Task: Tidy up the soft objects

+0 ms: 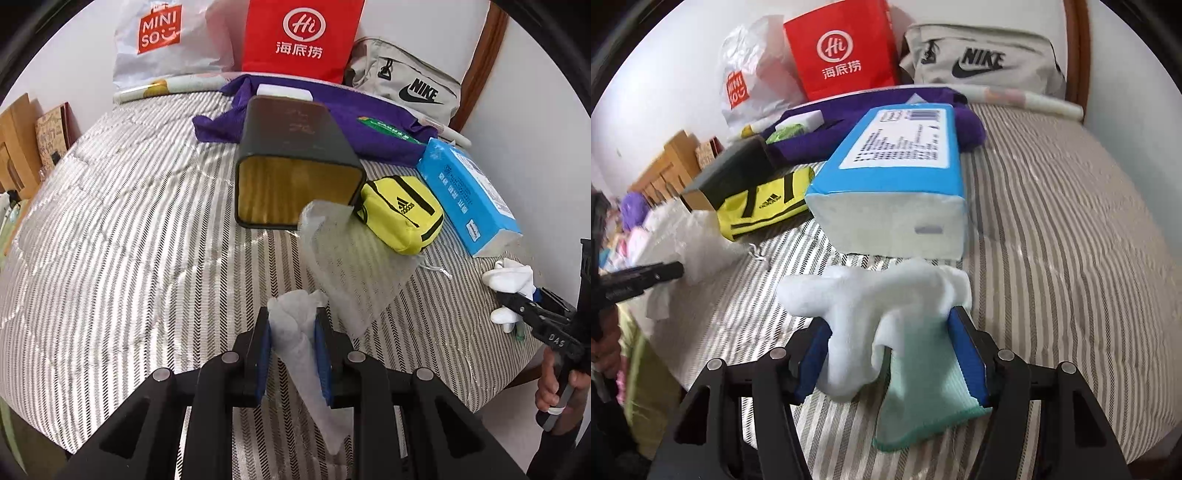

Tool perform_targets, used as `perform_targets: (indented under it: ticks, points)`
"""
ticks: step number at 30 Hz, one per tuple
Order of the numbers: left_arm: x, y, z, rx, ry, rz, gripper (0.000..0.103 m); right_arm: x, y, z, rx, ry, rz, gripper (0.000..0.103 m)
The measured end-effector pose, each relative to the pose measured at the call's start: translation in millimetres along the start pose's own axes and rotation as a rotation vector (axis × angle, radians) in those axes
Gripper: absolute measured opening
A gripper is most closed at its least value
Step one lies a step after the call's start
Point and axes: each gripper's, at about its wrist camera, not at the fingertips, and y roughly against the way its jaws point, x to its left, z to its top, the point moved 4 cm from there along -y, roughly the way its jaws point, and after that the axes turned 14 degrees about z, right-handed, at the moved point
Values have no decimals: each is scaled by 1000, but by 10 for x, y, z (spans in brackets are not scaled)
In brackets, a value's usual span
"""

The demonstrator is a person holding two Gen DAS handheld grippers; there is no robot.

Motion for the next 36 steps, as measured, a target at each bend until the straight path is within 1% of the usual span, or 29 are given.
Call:
perform_targets:
  ticks: [1,2,4,5,8,12,15,22,29,36]
  points:
    - [2,-14,1,3,3,-4,23,12,-13,8,-1,9,-8,51]
    - [5,-27,4,6,5,-7,23,25,-20,15,-3,14,-10,37]
    - [26,-33,6,8,11,-16,23,47,-22,27,5,12,9,31]
    - [34,-35,9,8,13,-21,23,60,-14,30,10,16,15,26]
    - [55,-31,9,-4,8,-32,21,116,19,18,27,26,35,22]
    - [82,68,33,-29,-5,-24,21,198,90,29,24,25,65,21]
    - [132,129,62,-24,12,-35,21,209,140,64,26,13,52,21]
    - [241,311,161,-39,50,-49,21,231,313,156,16,9,37,21]
    - [241,476,317,-61,56,-56,21,308,442,294,4,38,32,21]
    - [249,622,489,-75,57,-58,21,396,549,508,-20,68,59,21]
